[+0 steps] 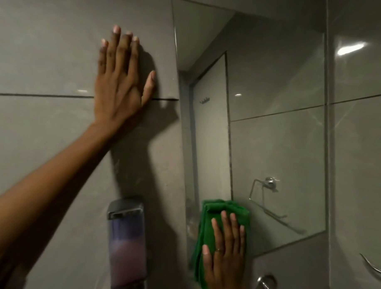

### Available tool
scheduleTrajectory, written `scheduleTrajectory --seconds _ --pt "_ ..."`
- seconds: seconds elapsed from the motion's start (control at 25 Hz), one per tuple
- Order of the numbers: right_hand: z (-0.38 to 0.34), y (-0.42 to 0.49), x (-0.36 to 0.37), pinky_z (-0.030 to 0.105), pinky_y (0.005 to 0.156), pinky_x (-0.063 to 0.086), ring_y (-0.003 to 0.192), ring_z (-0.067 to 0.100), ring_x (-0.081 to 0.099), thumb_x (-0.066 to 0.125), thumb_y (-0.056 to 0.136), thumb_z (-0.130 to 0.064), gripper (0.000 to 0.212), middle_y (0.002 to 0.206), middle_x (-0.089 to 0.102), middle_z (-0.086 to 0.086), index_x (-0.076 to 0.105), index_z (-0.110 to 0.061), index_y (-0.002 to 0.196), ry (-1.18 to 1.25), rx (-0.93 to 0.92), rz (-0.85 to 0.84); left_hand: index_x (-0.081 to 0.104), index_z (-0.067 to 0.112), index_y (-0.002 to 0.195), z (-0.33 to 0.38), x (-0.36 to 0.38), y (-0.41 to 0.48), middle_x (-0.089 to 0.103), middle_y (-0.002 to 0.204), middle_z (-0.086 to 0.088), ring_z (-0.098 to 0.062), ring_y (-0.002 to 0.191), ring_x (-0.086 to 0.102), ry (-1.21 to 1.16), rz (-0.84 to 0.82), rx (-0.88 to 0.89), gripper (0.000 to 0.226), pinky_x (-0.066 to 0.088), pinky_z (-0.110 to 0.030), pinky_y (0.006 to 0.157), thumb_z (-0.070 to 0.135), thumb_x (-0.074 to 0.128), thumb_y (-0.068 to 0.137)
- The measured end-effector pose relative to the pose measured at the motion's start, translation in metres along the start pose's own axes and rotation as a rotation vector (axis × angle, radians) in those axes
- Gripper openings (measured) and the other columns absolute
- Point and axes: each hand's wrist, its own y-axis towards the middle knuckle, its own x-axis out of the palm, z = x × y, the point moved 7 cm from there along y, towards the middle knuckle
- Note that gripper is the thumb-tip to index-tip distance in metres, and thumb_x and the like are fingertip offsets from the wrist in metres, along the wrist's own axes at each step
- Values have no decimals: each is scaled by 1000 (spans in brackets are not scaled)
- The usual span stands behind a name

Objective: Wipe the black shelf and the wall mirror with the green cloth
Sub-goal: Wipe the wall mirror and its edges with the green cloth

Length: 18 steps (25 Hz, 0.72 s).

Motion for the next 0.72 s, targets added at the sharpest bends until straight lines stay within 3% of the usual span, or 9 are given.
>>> scheduleTrajectory --seconds 0.24,0.52,0.72 --pt "-78 103 -3 48 128 13 157 25 17 39 100 -42 64 170 18 2 23 -26 160 11 -213 -67 15 1 161 2 3 -6 12 170 -20 -32 158 4 7 -31 -13 74 1 -44 129 50 19 106" --pt "-104 363 -35 51 128 11 158 26 13 39 100 -39 60 169 21 8 30 -22 158 29 -218 114 16 1 160 0 2 -7 14 169 -19 -30 158 6 2 -18 -29 71 1 -42 129 46 17 105" --pt "-107 497 -52 46 129 4 158 24 10 37 101 -44 60 170 18 4 29 -27 158 -14 -122 88 20 0 159 1 1 -8 18 168 -20 -31 157 9 34 4 1 73 3 -44 129 48 18 105"
